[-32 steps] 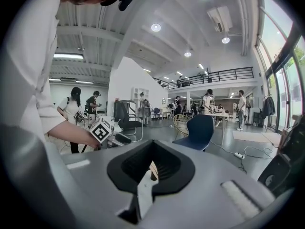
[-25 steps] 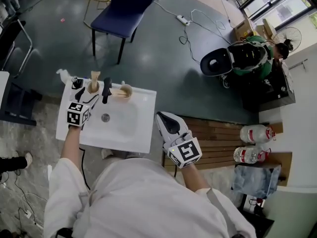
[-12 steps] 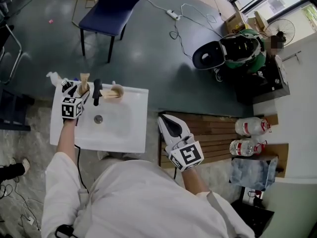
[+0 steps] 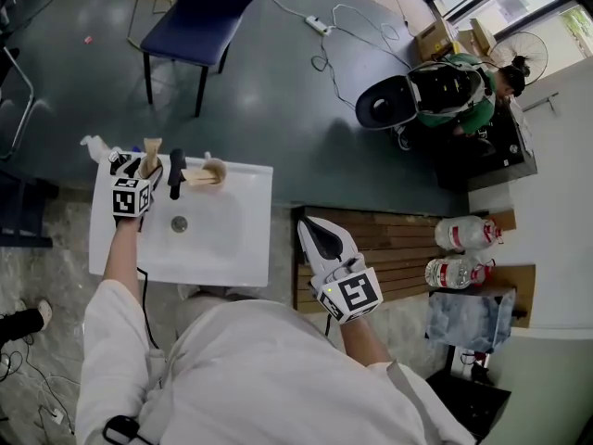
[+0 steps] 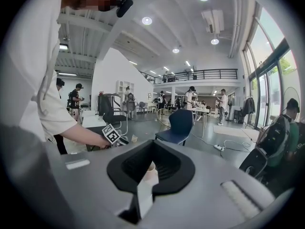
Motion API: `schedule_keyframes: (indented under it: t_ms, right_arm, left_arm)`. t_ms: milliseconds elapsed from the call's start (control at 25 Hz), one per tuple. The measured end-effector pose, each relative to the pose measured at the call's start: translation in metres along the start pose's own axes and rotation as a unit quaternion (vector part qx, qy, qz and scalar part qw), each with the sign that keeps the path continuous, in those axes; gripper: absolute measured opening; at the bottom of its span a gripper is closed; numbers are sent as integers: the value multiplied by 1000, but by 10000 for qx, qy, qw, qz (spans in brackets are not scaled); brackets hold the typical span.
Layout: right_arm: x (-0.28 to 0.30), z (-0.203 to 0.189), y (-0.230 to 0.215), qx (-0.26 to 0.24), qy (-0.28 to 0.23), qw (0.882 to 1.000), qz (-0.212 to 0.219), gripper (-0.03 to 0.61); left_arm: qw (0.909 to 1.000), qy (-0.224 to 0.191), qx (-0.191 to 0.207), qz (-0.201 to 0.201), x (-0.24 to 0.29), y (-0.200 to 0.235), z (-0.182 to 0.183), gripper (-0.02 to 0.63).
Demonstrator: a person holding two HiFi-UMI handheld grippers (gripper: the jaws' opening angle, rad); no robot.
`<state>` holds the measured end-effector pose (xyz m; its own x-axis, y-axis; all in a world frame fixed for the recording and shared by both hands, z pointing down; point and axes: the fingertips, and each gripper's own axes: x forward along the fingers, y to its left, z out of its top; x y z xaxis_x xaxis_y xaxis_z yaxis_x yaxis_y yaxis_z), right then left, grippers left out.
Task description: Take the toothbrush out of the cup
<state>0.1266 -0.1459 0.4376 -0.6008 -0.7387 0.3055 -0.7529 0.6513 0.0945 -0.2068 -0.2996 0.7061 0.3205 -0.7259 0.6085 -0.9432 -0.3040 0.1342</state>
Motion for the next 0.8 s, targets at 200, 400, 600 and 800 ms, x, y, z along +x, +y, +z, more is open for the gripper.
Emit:
schedule_keyframes:
  t_ms: [200,400,600,800]
  right_arm:
    - [-4,-2,-4,13,43,10000,-73,5]
    - [-6,-6,-9,37,93,9998,-157,4]
    - [-8,-9,-16,70,149,9996,-241,5]
    - [-8,-13,-20,110,182,9993,-291,4]
  left_arm:
    - [10000,55,-12,29,6,2,-1,285]
    - [10000,88,11,-7,20,4,-3,270]
    - [9999,118,34,19,28,7,-1,253]
    - [9999,101,-3,80,33,11,0,219]
